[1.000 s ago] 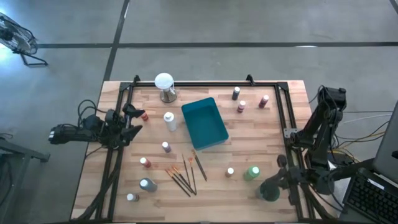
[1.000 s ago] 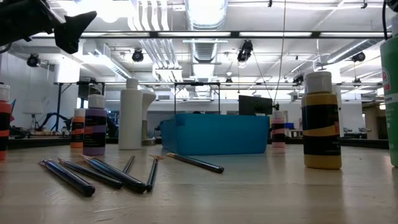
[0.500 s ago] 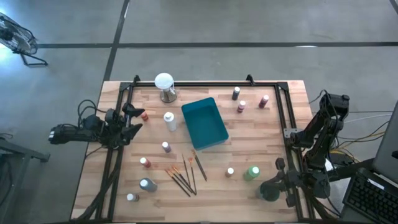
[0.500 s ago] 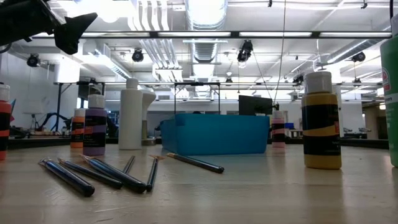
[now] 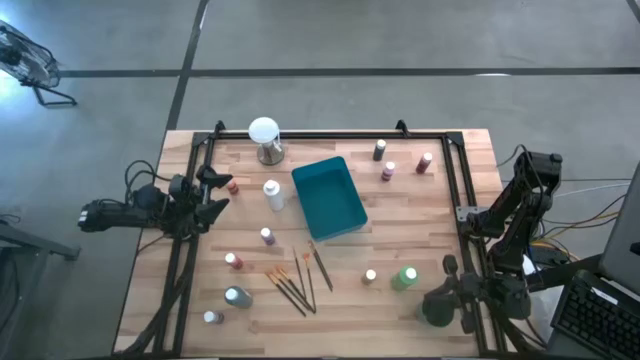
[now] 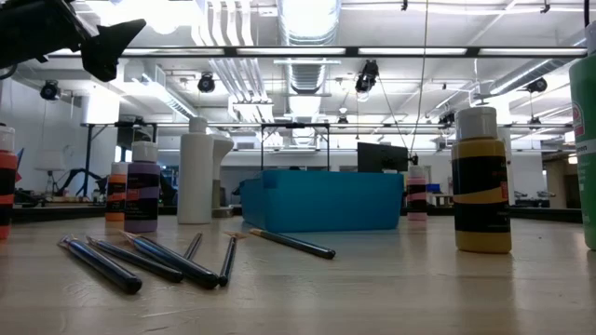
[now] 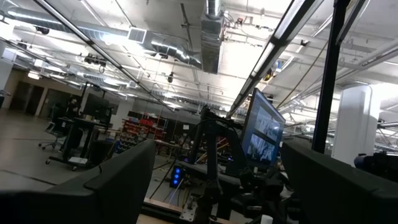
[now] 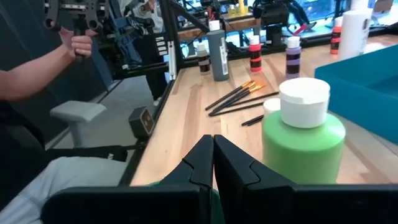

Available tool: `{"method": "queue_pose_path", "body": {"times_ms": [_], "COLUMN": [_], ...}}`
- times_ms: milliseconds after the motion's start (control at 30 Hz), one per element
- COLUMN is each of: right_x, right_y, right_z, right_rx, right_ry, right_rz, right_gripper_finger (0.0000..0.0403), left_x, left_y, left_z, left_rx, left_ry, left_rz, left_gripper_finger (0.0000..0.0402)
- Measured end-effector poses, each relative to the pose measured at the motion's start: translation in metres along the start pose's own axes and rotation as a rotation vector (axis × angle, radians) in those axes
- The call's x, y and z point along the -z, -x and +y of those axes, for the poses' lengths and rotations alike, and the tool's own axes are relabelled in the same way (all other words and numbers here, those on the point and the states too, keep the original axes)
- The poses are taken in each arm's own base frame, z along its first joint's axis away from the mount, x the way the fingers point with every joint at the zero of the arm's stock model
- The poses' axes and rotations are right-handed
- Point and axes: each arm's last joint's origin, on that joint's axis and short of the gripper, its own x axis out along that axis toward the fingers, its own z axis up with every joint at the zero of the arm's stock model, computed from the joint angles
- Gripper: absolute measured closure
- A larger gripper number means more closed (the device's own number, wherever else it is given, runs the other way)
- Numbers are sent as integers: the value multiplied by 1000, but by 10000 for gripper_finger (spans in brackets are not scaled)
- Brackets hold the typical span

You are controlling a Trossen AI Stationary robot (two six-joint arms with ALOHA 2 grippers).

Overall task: Pick & Place Paint Supplies
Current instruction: Put the gold paintbrush into the green cup

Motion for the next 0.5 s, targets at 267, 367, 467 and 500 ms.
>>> {"method": "queue_pose_path", "body": {"times_ms": [267, 367, 467, 500], "right_x": [-3, -4, -4, -4], "right_y": [1, 1, 1, 1], "right_z": [1, 1, 1, 1], "right_rx": [-29, -31, -31, -31], "right_ry": [-76, -81, -84, -89], "right_rz": [17, 17, 16, 17], "right_gripper_finger": [394, 394, 394, 393], "left_x": [0, 0, 0, 0], "left_y": [0, 0, 0, 0], "left_z": [0, 0, 0, 0], "left_rx": [-1, -1, -2, -1], "left_ry": [-1, -1, -1, -1], "left_rz": [2, 2, 3, 2], "left_gripper_finger": [46, 46, 46, 46]}}
